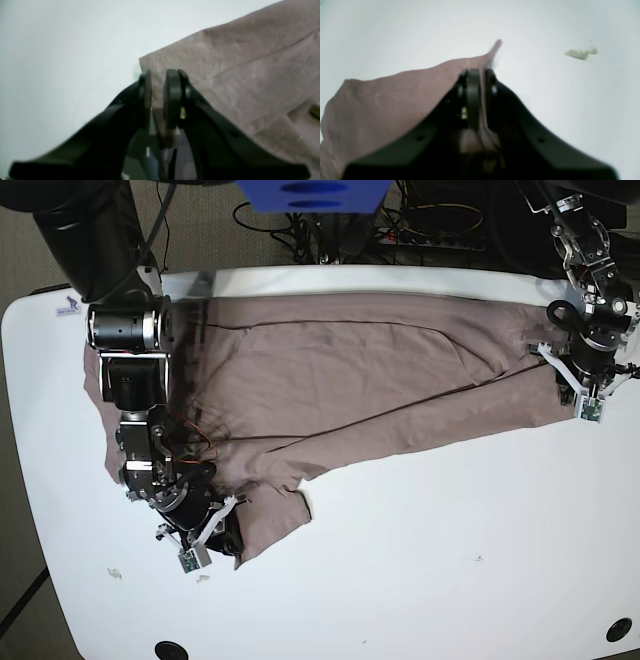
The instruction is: Fold the T-shirt properly
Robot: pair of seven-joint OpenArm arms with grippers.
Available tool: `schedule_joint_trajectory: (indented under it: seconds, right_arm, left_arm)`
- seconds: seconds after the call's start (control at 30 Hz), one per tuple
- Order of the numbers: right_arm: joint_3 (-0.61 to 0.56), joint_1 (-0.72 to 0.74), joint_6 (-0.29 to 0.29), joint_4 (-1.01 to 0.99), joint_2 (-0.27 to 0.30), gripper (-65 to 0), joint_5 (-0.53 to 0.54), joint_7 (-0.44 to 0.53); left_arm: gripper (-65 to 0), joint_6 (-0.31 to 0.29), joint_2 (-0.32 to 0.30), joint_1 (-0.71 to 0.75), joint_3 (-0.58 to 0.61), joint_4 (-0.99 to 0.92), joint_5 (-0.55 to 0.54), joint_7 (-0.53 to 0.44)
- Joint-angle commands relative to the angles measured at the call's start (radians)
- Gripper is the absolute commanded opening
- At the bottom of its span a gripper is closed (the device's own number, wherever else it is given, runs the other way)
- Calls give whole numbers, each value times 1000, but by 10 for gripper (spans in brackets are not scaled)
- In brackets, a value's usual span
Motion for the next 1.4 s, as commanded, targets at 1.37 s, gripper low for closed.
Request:
schedule_joint_trajectory:
  seconds: [1.37]
  right_arm:
    - [65,-304,29,829,85,-643,-46,-352]
  left_arm:
    - [-542,-6,1,-28,-1,21,-10,-15]
